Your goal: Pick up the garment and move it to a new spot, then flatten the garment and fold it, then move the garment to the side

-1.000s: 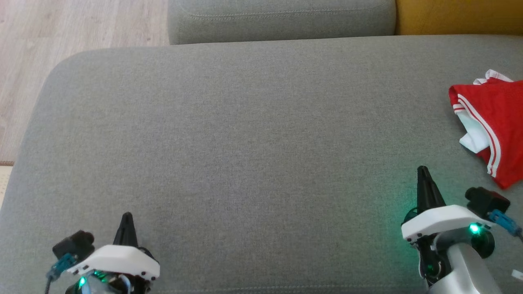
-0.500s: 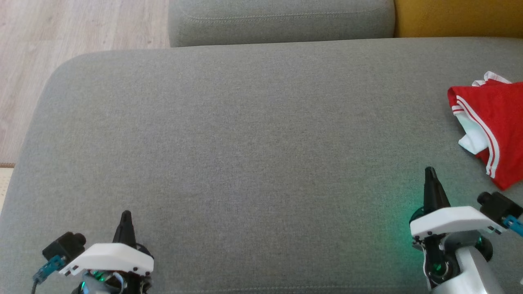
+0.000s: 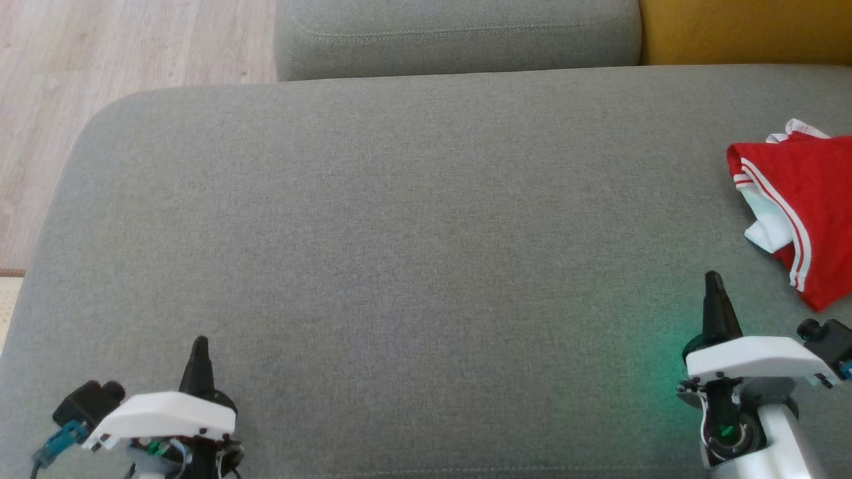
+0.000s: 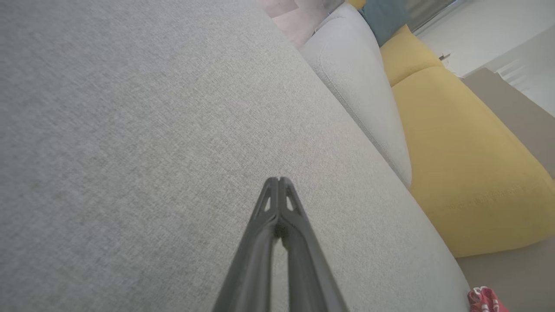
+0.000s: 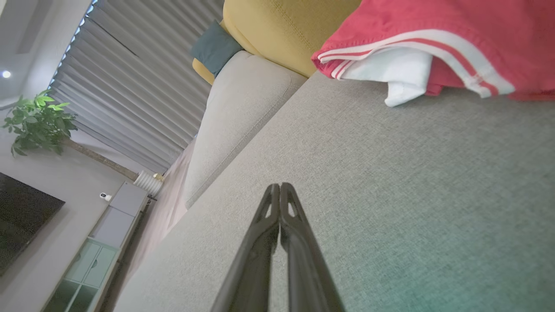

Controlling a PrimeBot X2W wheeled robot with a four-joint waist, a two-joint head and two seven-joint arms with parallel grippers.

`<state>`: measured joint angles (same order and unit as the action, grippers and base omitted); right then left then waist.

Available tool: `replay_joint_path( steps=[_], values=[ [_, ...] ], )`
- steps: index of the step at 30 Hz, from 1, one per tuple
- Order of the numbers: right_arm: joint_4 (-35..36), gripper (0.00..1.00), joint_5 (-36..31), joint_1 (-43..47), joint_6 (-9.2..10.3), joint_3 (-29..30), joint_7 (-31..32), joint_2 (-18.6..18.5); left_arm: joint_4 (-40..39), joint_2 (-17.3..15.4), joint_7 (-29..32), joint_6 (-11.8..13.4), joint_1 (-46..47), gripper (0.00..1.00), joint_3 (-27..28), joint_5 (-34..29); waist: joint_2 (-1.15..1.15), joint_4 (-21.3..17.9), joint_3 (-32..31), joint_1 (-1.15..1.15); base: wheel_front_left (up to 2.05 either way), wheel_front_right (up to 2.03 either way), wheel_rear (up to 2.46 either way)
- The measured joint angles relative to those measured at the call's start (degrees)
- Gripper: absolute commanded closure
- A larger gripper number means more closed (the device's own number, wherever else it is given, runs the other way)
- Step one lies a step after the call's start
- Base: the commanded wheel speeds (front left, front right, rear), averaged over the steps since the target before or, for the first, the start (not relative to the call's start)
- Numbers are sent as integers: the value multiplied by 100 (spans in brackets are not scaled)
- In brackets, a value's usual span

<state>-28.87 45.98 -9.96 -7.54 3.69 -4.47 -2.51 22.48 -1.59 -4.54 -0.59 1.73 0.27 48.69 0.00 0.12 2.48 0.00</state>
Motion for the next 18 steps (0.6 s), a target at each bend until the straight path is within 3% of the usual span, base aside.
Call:
replay_joint_path(
  steps=[18],
  values=[
    [350,100,1244,121,0,85,283,0,-181,-3,301,-179,21,100,78,1171,0,-3,-63,0,0,0,0]
  ],
)
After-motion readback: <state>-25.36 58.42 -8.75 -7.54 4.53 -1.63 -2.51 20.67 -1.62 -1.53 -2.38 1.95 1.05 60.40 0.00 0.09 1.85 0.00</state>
